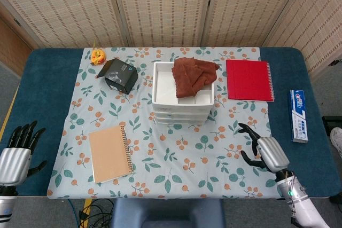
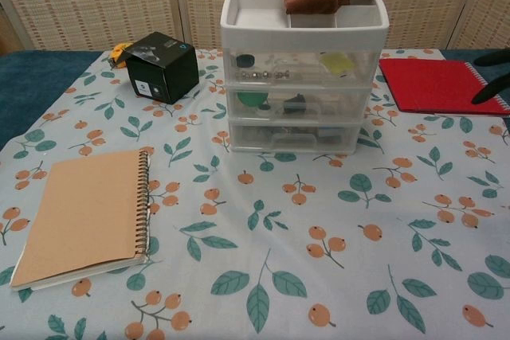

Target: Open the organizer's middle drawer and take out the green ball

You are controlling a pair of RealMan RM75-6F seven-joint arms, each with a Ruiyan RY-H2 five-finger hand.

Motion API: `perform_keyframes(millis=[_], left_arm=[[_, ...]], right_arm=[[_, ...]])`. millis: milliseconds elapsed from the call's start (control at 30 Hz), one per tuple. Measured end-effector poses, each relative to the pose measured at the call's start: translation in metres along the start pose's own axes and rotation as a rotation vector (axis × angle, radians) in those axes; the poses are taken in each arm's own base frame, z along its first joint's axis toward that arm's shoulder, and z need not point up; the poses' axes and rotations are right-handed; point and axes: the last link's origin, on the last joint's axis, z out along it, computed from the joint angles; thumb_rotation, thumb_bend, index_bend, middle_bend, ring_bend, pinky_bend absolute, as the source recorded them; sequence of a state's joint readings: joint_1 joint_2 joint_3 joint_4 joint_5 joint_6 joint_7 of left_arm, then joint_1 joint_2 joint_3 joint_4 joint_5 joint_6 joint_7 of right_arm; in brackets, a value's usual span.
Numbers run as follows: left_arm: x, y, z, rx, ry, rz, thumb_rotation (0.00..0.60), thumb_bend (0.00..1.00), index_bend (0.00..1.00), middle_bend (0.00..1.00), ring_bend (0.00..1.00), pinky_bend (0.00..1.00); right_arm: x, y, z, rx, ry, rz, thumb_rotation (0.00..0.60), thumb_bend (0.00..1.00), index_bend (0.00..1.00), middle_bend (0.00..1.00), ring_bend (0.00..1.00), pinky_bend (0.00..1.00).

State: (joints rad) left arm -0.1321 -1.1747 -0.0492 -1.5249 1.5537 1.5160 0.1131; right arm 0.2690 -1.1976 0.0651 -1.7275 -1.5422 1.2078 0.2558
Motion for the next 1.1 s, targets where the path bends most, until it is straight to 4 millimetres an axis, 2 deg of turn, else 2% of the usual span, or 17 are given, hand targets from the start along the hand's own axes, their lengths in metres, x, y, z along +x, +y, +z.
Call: perform_keyframes(millis=[167,233,500,633,867,1100], left_arm=[[0.000,-0.001,-0.001,0.003,-0.003,0.000,0.600,0.13,0.14,0.00,0.03,0.06],[0.000,-0.001,-0.002,0.003,-0.004,0.000,0.600,0.13,0.14,0.00,0.03,0.06],[-0.001,-0.002,-0.001,0.001,-0.007,0.002,0.600,0.13,0.14,0.02,0.03,0.06],[-0.001,-0.003,-0.001,0.005,-0.008,0.004,0.600,0.13,0.14,0.04,0.04,0.06],[-0.001,-0.005,-0.001,0.009,-0.009,0.005,0.600,0.13,0.14,0.04,0.04,0.06],[-0.001,-0.008,-0.002,0.017,-0.009,0.006,0.600,0.13,0.14,0.04,0.04,0.06]], right_arm=[[-0.014,-0.012,0.020,0.017,-0.087,0.171,0.600,0.57,0.06,0.26,0.74,1.00],[-0.020,-0.015,0.027,0.019,-0.119,0.225,0.600,0.57,0.06,0.29,0.74,1.00],[-0.044,-0.031,0.058,-0.002,-0.203,0.480,0.600,0.59,0.05,0.58,0.80,1.00],[-0.058,-0.037,0.073,-0.034,-0.244,0.602,0.600,0.61,0.03,0.66,0.84,1.00],[-0.082,-0.051,0.094,-0.068,-0.343,0.747,0.600,0.62,0.00,0.68,0.85,1.00],[-0.095,-0.062,0.112,-0.083,-0.388,0.850,0.600,0.62,0.00,0.68,0.85,1.00]])
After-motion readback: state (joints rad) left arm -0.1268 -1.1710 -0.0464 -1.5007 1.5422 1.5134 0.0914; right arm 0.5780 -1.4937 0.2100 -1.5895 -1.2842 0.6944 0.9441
